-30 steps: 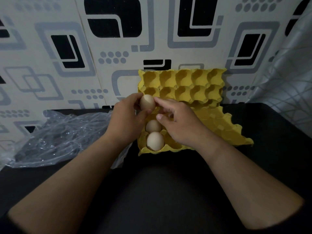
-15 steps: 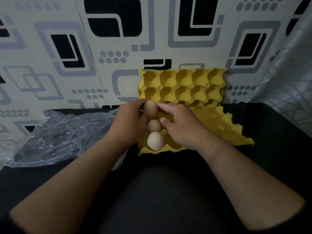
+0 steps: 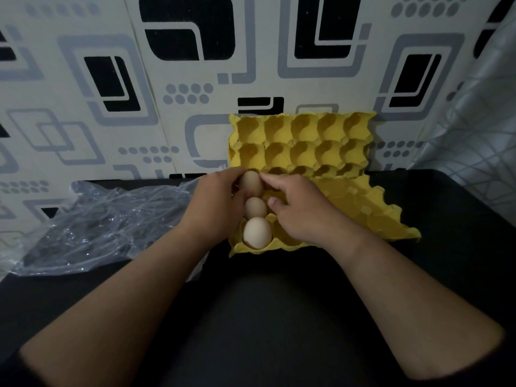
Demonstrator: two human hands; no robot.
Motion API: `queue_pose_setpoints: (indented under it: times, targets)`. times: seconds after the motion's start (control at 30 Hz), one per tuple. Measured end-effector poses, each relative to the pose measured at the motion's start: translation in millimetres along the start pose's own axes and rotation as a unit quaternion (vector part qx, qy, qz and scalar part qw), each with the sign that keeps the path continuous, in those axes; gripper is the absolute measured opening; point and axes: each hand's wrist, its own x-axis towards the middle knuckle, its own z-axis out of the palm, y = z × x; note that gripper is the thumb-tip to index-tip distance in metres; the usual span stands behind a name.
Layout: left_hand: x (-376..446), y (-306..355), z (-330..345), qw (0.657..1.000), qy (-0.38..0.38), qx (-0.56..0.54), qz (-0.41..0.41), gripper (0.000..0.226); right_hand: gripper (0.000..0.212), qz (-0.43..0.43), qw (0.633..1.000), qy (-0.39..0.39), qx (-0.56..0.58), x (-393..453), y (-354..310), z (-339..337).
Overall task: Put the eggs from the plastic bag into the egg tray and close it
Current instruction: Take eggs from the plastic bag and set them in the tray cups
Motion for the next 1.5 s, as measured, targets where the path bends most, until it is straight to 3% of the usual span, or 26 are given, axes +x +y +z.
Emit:
queue_pose_setpoints:
  times: [0.1, 0.33, 0.53, 0.83, 1.5]
  targets:
    - [-0.9, 1.4, 0.6, 1.000, 0.014, 0.003, 0.003, 0.019, 0.055, 0.005, 1.000, -0.004, -0.012, -0.4, -0.6, 0.4]
    - [0.3, 2.6, -0.8, 1.000, 0.012, 0.017, 0.022, 0.015, 0.055, 0.013, 0.999, -0.006, -0.036, -2.1, -3.9, -1.2]
    - [-0.9, 3.4, 0.7, 1.000, 0.008, 0.021, -0.007, 0.013, 0.041, 0.025, 0.998, -0.012, -0.049, -4.6, -3.3, -0.5]
    - [-1.3, 4.3, 0.8, 0.999, 0.032, 0.021, -0.007, 0.011, 0.059, 0.030, 0.997, -0.024, -0.073, -2.2, -3.8, -0.9]
    - [-1.7, 1.8, 0.7, 0.998, 0.002, 0.050, 0.042, 0.015, 0.065, 0.002, 0.997, -0.034, -0.072, -1.4, -2.0, 2.0]
